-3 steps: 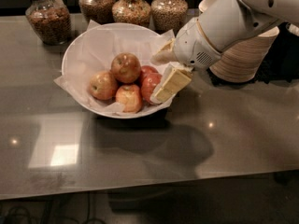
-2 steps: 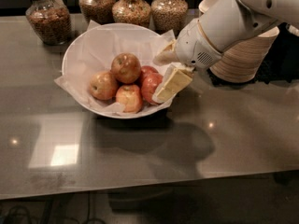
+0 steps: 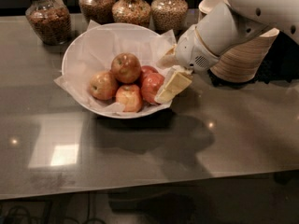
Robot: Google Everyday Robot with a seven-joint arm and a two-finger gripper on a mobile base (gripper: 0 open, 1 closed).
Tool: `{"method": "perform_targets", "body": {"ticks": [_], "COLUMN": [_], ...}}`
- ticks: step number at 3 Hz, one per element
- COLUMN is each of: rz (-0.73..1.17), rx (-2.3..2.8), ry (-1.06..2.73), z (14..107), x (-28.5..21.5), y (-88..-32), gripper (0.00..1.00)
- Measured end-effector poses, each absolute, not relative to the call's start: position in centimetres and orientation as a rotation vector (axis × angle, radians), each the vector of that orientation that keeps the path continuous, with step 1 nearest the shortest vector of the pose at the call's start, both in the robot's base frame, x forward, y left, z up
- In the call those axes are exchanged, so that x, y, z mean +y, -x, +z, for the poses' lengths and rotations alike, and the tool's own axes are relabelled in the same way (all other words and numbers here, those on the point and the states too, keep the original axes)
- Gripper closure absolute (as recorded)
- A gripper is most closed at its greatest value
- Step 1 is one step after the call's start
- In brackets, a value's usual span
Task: Pick apple from white bowl
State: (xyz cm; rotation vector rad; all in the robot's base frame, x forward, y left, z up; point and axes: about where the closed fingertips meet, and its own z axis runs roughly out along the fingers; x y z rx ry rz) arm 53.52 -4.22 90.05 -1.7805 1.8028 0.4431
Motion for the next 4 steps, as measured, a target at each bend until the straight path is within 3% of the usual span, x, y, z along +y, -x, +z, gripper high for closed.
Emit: {"method": "perform_targets", "body": {"ticks": [1, 2, 4], "rz": [0.453, 0.490, 0.491], "rx": [1.819, 1.824, 1.824], "ry": [1.779, 1.785, 1.786], "z": [89.10, 88.19, 88.17], "x": [-4.02, -3.61, -3.60], "y": [-53.91, -54.16, -54.16], "gripper": [0.31, 0.50, 0.96]}}
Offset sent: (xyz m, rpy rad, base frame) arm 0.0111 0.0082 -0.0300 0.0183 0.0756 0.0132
